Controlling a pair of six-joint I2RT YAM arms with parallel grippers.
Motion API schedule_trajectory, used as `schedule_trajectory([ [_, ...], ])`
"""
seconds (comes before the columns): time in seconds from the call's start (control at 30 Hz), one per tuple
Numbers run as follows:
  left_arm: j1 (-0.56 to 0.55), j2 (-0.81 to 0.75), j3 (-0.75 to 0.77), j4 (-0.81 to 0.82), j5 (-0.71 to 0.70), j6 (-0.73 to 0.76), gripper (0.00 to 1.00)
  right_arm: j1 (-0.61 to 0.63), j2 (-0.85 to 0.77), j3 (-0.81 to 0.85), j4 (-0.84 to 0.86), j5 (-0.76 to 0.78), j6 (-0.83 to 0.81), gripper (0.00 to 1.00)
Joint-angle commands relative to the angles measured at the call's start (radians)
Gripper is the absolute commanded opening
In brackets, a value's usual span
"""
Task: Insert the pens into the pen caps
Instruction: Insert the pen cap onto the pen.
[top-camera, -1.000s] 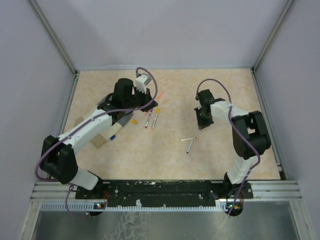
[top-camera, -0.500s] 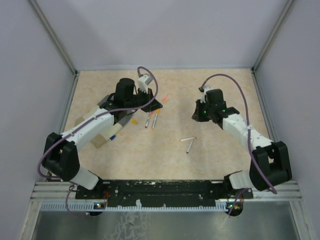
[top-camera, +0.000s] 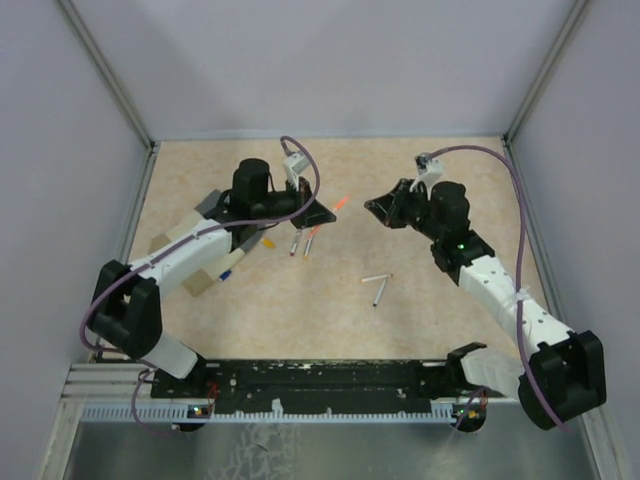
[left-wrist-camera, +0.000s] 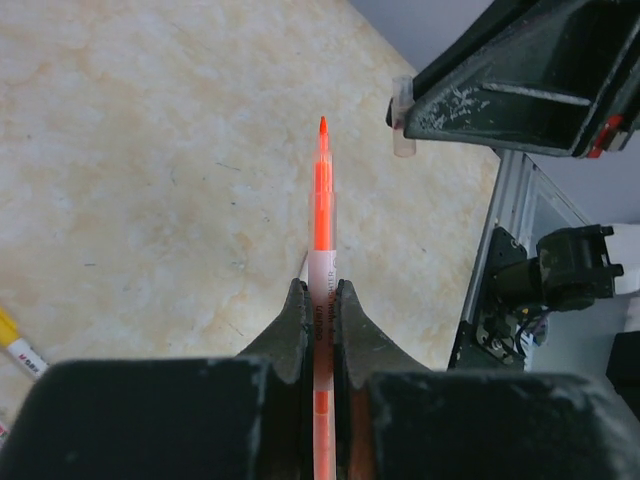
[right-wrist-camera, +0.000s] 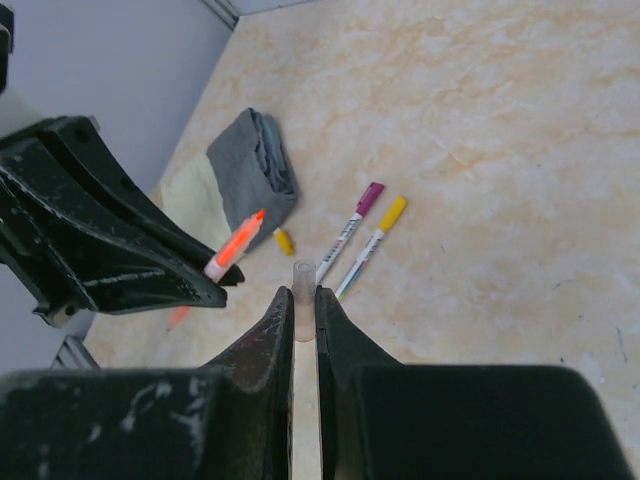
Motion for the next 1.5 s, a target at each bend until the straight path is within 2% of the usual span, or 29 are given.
schedule_trajectory([
  [0.0, -0.015, -0.052, -0.071, 0.144, 0.117, -0.01, 0.0, 0.005, -0.054, -0.049, 0.192, -0.003, 0.145, 0.0],
  [0.4, -0.033, -0.066, -0.096, 0.19, 0.163, -0.02, 0.0, 0.005, -0.109, -0.103, 0.299, 0.101, 0.344, 0.0],
  [0.93, -0.045, -0.076, -0.107, 0.227, 0.175, -0.039, 0.0, 0.01, -0.081, -0.115, 0.333, 0.097, 0.414, 0.0],
  [1.03, -0.048, -0.104, -0.145, 0.314, 0.14, -0.113, 0.0, 0.019, -0.101, -0.134, 0.378, 0.129, 0.426, 0.0],
  [1.2, -0.07, -0.145, -0.245, 0.553, 0.103, -0.302, 0.0, 0.028, -0.146, -0.158, 0.489, 0.182, 0.42, 0.0],
  [1.47, -0.103, -0.145, -0.273, 0.663, 0.089, -0.377, 0.0, 0.034, -0.169, -0.167, 0.542, 0.17, 0.408, 0.0],
])
